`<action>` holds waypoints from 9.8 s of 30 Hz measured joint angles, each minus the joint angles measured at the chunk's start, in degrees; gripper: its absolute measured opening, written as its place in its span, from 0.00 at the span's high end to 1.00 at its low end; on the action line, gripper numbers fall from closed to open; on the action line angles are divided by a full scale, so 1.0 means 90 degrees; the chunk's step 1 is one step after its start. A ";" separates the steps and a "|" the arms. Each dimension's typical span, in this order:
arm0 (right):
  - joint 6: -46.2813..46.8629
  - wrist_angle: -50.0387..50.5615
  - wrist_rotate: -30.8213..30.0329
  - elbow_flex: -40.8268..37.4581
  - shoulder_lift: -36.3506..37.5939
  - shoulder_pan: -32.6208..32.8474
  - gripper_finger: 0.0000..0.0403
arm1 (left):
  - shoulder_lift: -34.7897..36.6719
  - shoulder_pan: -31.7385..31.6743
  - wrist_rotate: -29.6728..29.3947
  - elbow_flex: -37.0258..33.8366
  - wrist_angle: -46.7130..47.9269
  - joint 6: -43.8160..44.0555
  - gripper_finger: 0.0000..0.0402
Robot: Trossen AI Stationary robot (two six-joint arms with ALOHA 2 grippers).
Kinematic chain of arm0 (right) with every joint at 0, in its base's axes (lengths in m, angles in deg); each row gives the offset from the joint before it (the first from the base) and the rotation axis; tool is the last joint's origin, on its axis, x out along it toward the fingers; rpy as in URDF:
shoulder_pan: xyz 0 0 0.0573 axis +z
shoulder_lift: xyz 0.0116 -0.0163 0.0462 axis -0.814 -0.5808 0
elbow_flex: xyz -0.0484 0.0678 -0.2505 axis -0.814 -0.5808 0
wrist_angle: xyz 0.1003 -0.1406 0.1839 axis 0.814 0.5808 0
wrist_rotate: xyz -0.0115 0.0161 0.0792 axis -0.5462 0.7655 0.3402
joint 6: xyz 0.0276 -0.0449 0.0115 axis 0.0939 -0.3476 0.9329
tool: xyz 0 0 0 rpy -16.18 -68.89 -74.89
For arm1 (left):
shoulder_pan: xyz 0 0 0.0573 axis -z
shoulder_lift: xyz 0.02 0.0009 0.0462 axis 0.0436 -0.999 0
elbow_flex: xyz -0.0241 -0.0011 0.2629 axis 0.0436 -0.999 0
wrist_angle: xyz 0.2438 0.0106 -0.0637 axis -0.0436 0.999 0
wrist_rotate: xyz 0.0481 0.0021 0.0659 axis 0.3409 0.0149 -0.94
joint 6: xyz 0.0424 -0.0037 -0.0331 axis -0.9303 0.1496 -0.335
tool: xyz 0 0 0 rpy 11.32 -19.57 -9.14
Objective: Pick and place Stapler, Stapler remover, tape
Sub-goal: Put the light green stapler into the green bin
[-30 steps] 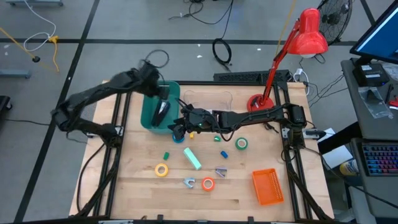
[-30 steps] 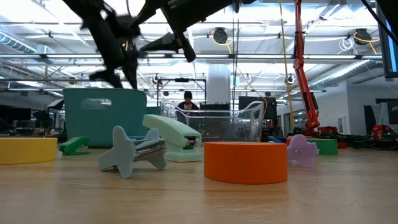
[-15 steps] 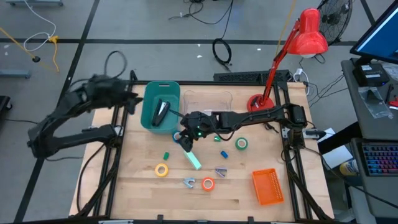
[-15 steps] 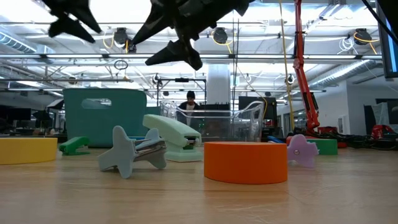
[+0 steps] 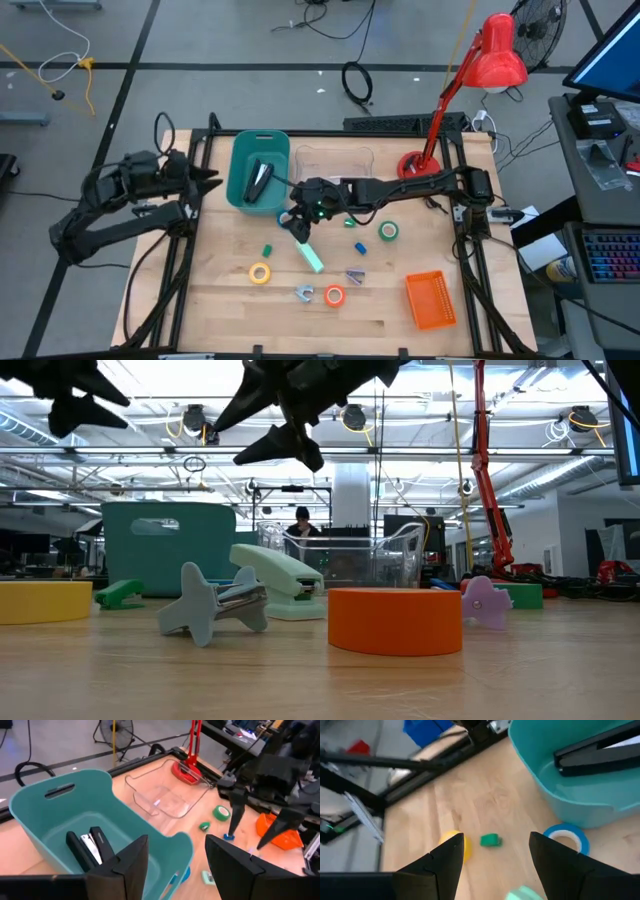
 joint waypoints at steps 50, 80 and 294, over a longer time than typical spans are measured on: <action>0.1688 0.2607 -0.0876 0.0517 -0.0903 0.1445 0.24 | 0.1067 0.0027 -0.0165 -0.0977 -0.0401 0.0021 0.50; 0.1848 0.2601 -0.1573 0.0503 -0.1538 0.1356 0.25 | 0.1053 0.0027 0.0056 -0.0974 -0.0352 -0.0022 0.50; 0.1249 -0.4688 -0.0580 0.0050 -0.0410 0.0022 0.42 | -0.1249 0.1305 0.2390 -0.0938 -0.3911 0.2469 0.65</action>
